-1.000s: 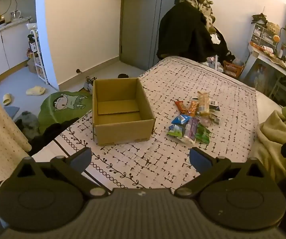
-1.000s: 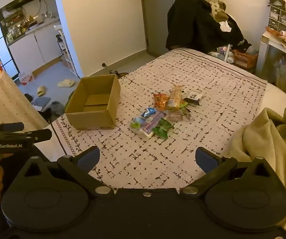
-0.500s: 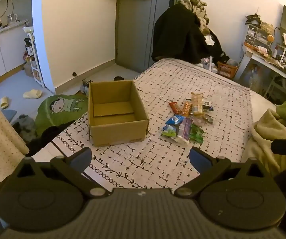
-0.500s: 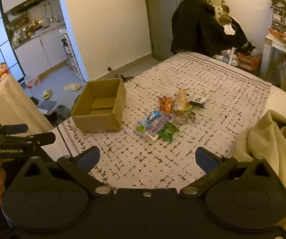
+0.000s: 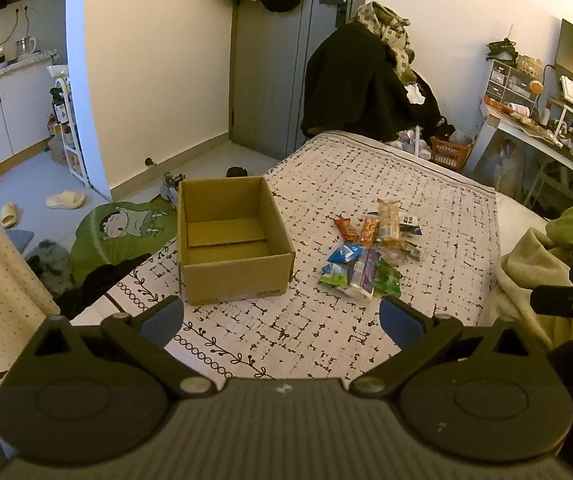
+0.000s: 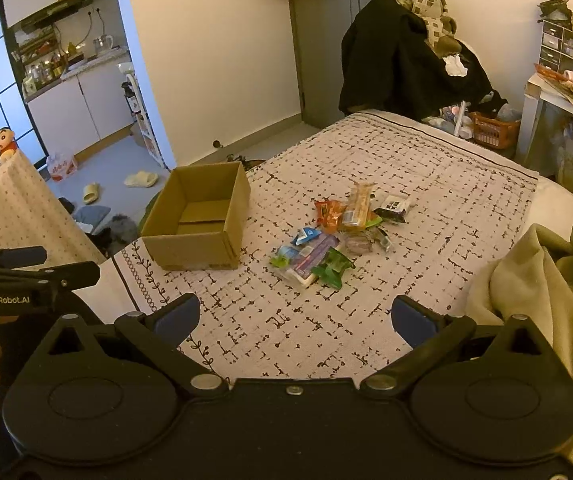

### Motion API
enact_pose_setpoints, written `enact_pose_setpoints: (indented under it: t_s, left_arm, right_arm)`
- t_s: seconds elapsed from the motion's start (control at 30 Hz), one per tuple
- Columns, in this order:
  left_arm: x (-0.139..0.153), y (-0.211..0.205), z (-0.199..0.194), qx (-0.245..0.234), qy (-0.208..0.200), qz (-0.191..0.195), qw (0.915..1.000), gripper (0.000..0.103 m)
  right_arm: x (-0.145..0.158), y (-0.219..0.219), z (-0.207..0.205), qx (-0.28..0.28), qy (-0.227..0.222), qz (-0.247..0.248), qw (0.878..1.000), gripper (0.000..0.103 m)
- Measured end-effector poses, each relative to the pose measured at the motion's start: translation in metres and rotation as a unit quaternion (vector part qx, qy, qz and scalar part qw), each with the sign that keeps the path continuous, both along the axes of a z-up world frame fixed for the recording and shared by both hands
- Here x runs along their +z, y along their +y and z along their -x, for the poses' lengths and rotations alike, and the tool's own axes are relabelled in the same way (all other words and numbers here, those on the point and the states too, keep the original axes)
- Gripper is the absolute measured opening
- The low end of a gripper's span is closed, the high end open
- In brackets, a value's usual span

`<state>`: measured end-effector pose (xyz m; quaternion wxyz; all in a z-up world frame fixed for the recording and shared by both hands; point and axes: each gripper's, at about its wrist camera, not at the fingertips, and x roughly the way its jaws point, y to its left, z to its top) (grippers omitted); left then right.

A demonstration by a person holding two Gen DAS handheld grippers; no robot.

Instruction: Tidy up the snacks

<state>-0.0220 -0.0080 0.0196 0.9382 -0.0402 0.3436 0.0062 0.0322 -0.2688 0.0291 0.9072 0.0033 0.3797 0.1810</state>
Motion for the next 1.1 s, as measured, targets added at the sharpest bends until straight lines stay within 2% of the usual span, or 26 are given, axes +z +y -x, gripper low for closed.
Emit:
enact_pose_setpoints:
  t_s: [1.1]
  left_arm:
    - [-0.0001,-0.0017,0.0015,-0.002,-0.009,0.02,0.9998,0.103]
  right_arm:
    - [-0.0038,-0.0018,0.0004,-0.007,-0.001,0.007,1.0,0.103]
